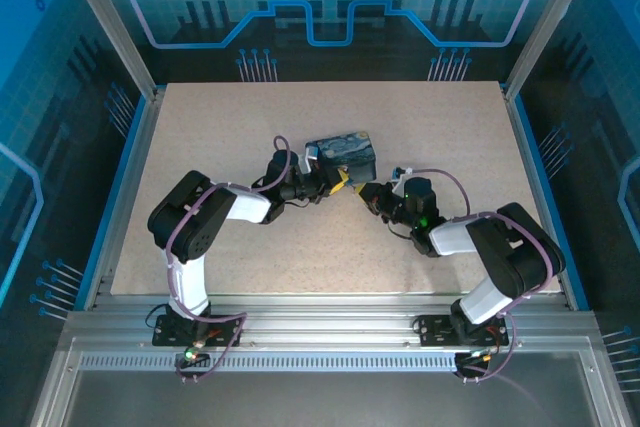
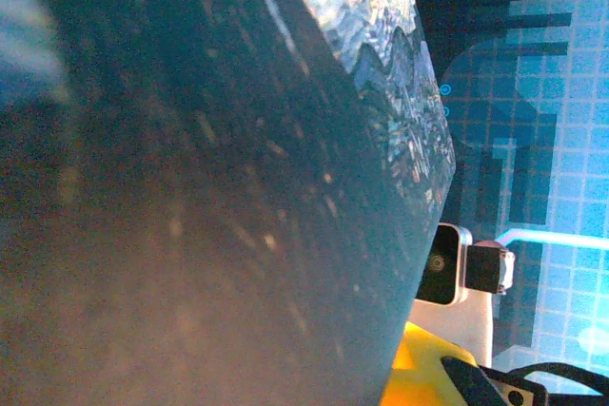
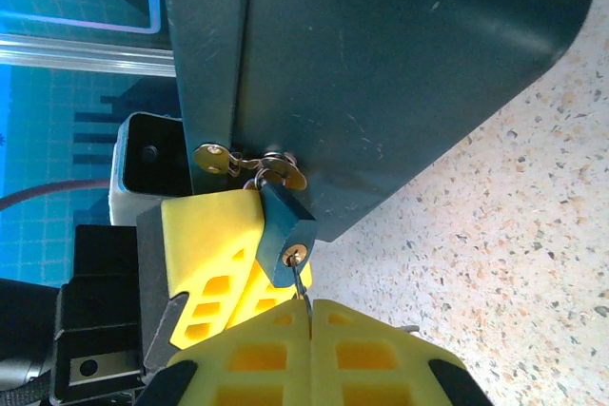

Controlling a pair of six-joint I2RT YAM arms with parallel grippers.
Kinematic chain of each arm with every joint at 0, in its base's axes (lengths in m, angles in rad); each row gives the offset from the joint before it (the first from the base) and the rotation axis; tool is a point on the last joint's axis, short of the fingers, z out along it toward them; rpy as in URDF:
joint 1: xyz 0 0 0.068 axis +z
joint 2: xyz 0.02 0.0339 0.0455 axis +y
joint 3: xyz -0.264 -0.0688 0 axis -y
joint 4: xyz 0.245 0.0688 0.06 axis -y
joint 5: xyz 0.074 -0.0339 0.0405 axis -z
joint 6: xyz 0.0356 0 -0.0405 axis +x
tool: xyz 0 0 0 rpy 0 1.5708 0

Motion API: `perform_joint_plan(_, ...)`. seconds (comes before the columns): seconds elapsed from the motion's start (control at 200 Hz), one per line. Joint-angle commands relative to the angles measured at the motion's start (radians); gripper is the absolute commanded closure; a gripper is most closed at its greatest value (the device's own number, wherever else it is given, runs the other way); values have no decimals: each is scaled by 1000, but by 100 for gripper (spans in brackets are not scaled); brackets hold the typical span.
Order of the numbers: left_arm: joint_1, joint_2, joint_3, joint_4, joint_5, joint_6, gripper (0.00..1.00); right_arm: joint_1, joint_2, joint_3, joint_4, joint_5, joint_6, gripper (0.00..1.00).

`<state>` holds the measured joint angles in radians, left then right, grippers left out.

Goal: Unlock the padlock with the key

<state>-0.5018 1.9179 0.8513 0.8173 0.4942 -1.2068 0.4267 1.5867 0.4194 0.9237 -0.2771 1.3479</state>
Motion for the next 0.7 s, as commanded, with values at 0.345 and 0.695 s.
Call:
perform_joint_plan(0.345,-9,7,-4,107,81,-35,100,7,123,53,168,-10,169,100)
perform_joint_plan(0.695,-9,9,-7,129,95,-42,100,1,190,95,189,-93,274,100)
